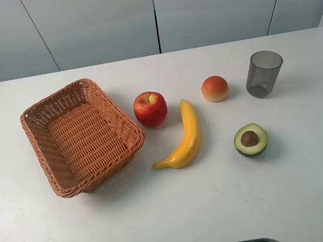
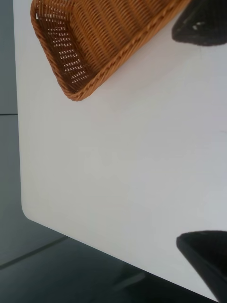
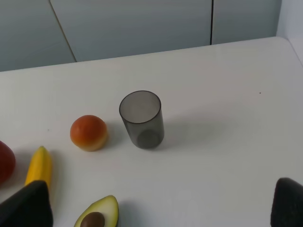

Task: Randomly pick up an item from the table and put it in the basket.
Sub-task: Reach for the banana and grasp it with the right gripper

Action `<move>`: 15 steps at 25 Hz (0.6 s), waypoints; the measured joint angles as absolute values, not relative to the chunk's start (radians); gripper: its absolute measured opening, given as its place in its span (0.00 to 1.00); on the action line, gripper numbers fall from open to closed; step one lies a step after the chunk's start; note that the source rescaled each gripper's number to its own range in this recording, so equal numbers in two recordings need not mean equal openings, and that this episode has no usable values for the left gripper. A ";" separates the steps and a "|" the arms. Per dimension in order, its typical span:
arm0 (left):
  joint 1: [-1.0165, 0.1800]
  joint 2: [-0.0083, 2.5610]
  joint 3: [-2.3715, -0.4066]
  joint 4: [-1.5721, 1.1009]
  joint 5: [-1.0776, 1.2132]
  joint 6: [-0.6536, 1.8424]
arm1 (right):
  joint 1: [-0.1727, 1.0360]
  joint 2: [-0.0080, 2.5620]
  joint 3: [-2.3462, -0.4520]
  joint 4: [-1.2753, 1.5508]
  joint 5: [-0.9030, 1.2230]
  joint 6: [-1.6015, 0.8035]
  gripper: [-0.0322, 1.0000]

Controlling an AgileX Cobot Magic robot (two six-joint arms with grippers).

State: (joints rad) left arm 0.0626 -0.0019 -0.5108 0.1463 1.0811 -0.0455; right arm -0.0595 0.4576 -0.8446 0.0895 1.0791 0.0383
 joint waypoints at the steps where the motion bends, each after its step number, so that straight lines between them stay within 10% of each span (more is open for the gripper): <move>1: 0.063 -0.002 -0.511 0.146 1.081 -0.045 | -0.059 0.475 -0.847 0.089 1.079 0.046 1.00; 15: 0.063 -0.002 -0.511 0.146 1.081 -0.045 | -0.059 0.778 -0.850 0.035 1.113 0.107 1.00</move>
State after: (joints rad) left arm 0.0626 -0.0019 -0.5108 0.1463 1.0811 -0.0455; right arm -0.0595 0.7780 -0.8503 0.0353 1.1128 0.1068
